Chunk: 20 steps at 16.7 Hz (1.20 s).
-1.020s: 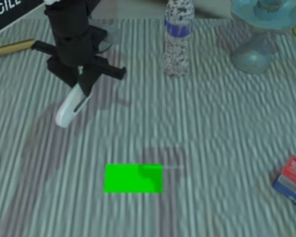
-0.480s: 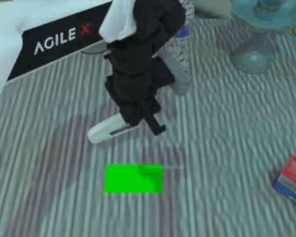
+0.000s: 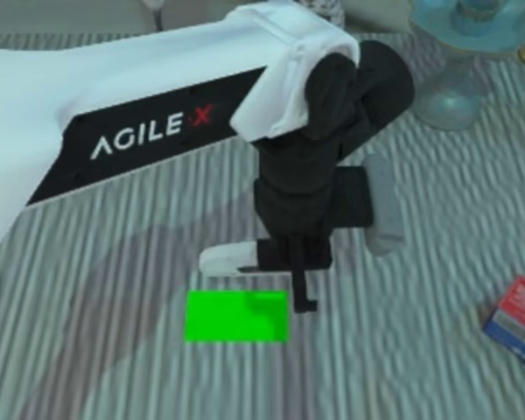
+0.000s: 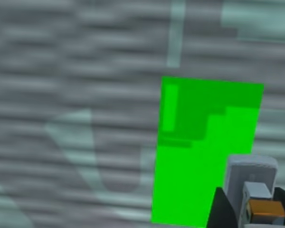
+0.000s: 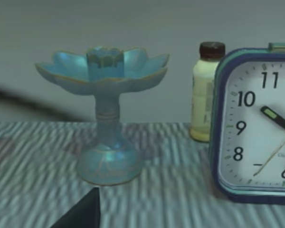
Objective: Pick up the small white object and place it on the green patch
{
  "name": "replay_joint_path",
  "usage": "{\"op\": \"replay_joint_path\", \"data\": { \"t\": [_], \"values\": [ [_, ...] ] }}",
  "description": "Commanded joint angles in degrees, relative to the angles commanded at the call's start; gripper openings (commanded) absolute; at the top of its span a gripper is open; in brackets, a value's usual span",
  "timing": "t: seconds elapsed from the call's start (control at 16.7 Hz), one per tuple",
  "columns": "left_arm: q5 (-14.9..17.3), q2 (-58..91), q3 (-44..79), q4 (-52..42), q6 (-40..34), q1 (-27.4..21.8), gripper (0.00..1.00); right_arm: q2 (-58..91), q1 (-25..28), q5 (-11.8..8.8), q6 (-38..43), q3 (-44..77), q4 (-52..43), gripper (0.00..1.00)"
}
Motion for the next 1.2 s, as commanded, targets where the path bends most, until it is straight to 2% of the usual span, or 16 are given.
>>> {"op": "replay_joint_path", "data": {
  "t": [0.3, 0.72, 1.02, 1.2],
  "values": [
    [0.04, 0.40, -2.06, 2.16, 0.29, 0.63, 0.00, 0.00, 0.00, 0.00, 0.00, 0.00, 0.00, 1.00],
    [0.19, 2.79, -16.60, 19.88, 2.81, 2.95, 0.00, 0.00, 0.00, 0.00, 0.00, 0.00, 0.00, 1.00],
    [0.19, 3.17, -18.16, 21.56, 3.21, 3.16, 0.00, 0.00, 0.00, 0.00, 0.00, 0.00, 0.00, 1.00],
    [0.19, 3.17, -18.16, 21.56, 3.21, 3.16, 0.23, 0.00, 0.00, 0.00, 0.00, 0.00, 0.00, 1.00]
  ]
}}
